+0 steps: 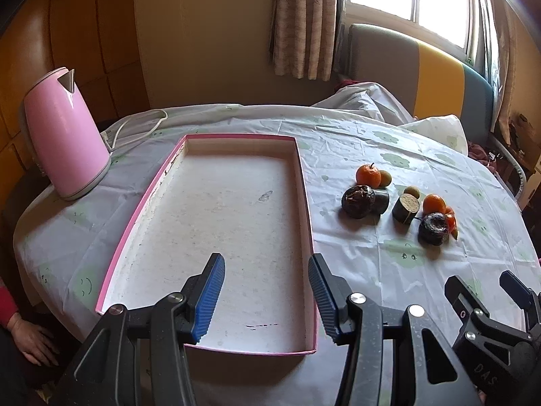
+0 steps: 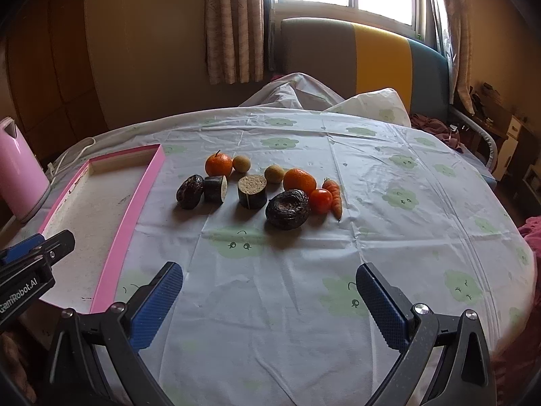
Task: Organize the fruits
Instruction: 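Move the left gripper toward the dark round fruit in the row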
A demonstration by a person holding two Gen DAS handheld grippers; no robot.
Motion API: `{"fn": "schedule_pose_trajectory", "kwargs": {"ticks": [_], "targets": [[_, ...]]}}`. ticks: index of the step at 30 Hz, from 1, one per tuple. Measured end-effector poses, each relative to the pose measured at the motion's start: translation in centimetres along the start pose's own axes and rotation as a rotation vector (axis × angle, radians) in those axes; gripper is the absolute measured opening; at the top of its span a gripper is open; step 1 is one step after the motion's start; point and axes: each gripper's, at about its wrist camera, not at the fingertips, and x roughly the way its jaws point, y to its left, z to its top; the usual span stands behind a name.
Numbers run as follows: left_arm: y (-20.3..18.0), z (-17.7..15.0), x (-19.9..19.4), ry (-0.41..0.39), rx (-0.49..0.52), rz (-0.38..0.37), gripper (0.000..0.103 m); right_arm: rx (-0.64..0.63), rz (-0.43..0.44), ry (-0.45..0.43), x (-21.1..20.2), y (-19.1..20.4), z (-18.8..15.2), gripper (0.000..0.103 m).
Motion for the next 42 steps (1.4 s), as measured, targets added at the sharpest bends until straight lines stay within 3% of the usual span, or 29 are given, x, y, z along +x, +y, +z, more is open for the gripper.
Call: {"fn": "schedule_pose_trajectory", "kwargs": {"ticks": [14, 20, 23, 28, 34, 38, 39, 42], "targets": [[-1.1, 0.0, -0.1, 0.000, 0.043, -0.051, 0.053, 0.018, -0.008, 0.010, 0.2, -0.8, -0.1, 0.103], [-2.1, -0.1, 0.1, 0.060, 0.063, -0.241, 0.062, 0.025, 0.025, 0.025, 0.9, -1.6, -0.2, 0.103], [-2.8, -0.4, 0.1, 0.058, 0.074, -0.239, 0.062, 0.054, 0.034, 0.063, 1.7, -2.5, -0.3, 0.103], [-3.0, -0.3, 0.8, 0.091, 0.092, -0.299, 0.062, 0.056, 0.008, 0.076, 2.2, -3.3, -0.7, 0.103], [-4.4, 1.2, 2.0, 0.112, 0.158, -0.316, 0.062, 0.080, 0.023, 0.073, 2.3, -4.2, -0.6, 0.102], [-5.6, 3.3, 3.5, 0.118, 0.206, -0.342, 0.057, 0.074, 0.031, 0.071, 2.4, -4.3, -0.4, 0.098], [-5.9, 3.8, 3.9, 0.124, 0.221, -0.348, 0.051, 0.074, 0.034, 0.067, 2.3, -4.3, -0.3, 0.098], [-6.9, 5.1, 5.5, 0.129, 0.285, -0.349, 0.051, 0.065, 0.033, 0.061, 2.3, -4.3, -0.1, 0.098]]}}
